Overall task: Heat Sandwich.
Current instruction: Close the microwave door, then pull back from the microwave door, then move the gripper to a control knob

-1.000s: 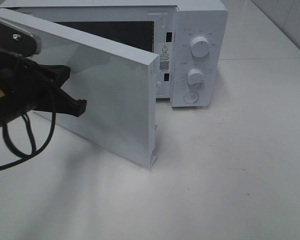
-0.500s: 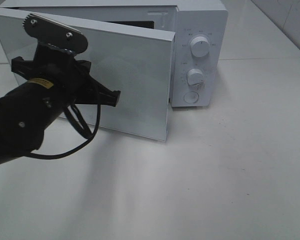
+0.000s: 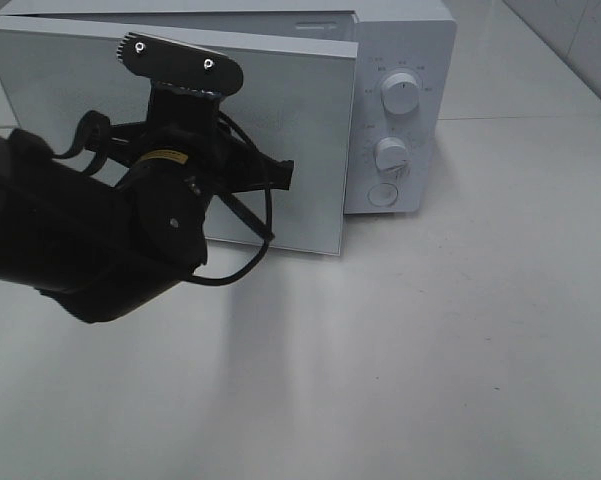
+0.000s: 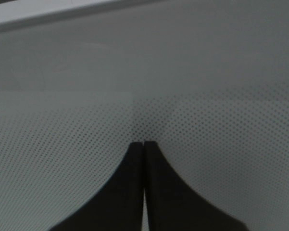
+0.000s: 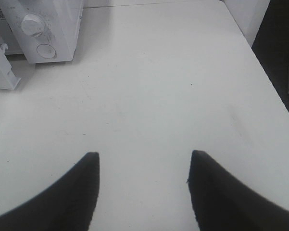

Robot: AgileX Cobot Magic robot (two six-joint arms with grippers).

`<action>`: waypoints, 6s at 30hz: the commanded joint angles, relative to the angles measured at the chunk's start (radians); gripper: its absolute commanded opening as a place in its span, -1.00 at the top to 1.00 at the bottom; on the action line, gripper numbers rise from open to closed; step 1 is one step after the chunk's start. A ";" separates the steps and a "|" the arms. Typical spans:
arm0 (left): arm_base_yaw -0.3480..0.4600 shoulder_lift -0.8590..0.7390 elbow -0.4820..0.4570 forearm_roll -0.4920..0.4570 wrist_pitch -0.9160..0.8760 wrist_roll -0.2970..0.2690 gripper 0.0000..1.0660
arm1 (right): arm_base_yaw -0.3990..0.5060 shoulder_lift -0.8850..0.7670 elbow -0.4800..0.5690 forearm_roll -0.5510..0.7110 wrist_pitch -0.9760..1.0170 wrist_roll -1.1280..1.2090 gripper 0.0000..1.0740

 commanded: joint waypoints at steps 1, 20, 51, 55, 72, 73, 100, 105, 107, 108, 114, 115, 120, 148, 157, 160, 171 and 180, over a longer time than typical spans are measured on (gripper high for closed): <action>-0.005 0.040 -0.072 -0.065 -0.022 0.002 1.00 | -0.003 -0.027 0.002 -0.007 -0.004 -0.002 -0.03; -0.005 0.139 -0.218 -0.074 -0.022 -0.007 1.00 | -0.003 -0.027 0.002 -0.007 -0.004 -0.002 -0.03; 0.051 0.218 -0.325 -0.073 -0.020 -0.077 1.00 | -0.003 -0.027 0.002 -0.007 -0.004 -0.002 -0.03; 0.073 0.218 -0.334 -0.065 -0.018 -0.079 1.00 | -0.003 -0.027 0.002 -0.007 -0.004 -0.002 -0.03; 0.069 0.210 -0.334 -0.070 -0.008 -0.042 1.00 | -0.003 -0.027 0.002 -0.007 -0.004 -0.002 -0.03; 0.066 0.204 -0.333 -0.080 0.009 -0.017 1.00 | -0.003 -0.027 0.002 -0.007 -0.004 -0.002 -0.03; 0.066 -0.248 -0.068 -0.472 0.753 0.804 0.81 | -0.003 -0.027 0.002 -0.006 -0.004 -0.004 -0.03; 0.066 -0.374 0.025 -0.471 0.767 0.813 0.34 | -0.003 -0.027 0.002 -0.006 -0.004 -0.004 -0.03; 0.066 -0.427 0.061 -0.474 0.770 0.813 0.13 | -0.003 -0.027 0.002 -0.006 -0.004 -0.004 -0.03; 0.066 -0.449 0.077 -0.480 0.775 0.813 0.06 | -0.003 -0.027 0.002 -0.006 -0.004 -0.004 -0.03; 0.102 -0.529 0.120 -0.526 0.964 0.801 0.03 | -0.003 -0.027 0.002 -0.006 -0.004 -0.004 -0.03; 0.110 -0.529 0.120 -0.522 1.008 0.781 0.03 | -0.003 -0.027 0.002 -0.006 -0.004 -0.004 -0.03; 0.161 -0.529 0.118 -0.257 1.214 0.536 0.03 | -0.003 -0.027 0.002 -0.006 -0.004 -0.004 -0.03; 0.777 -1.012 0.228 1.053 1.953 -0.723 -0.58 | -0.003 -0.027 0.002 -0.006 -0.004 -0.004 -0.03; 0.833 -1.376 0.402 1.052 1.991 -0.805 -0.58 | -0.003 -0.027 0.002 -0.006 -0.004 -0.004 -0.03; 0.833 -1.448 0.428 1.052 2.008 -0.817 -0.58 | -0.003 -0.027 0.002 -0.006 -0.004 -0.004 -0.03; 0.833 -1.800 0.435 1.065 1.996 -0.864 -0.58 | -0.003 -0.027 0.002 -0.006 -0.004 -0.004 -0.03; 0.833 -1.950 0.439 1.103 1.994 -0.802 -0.57 | -0.003 -0.027 0.002 -0.007 -0.004 -0.002 -0.03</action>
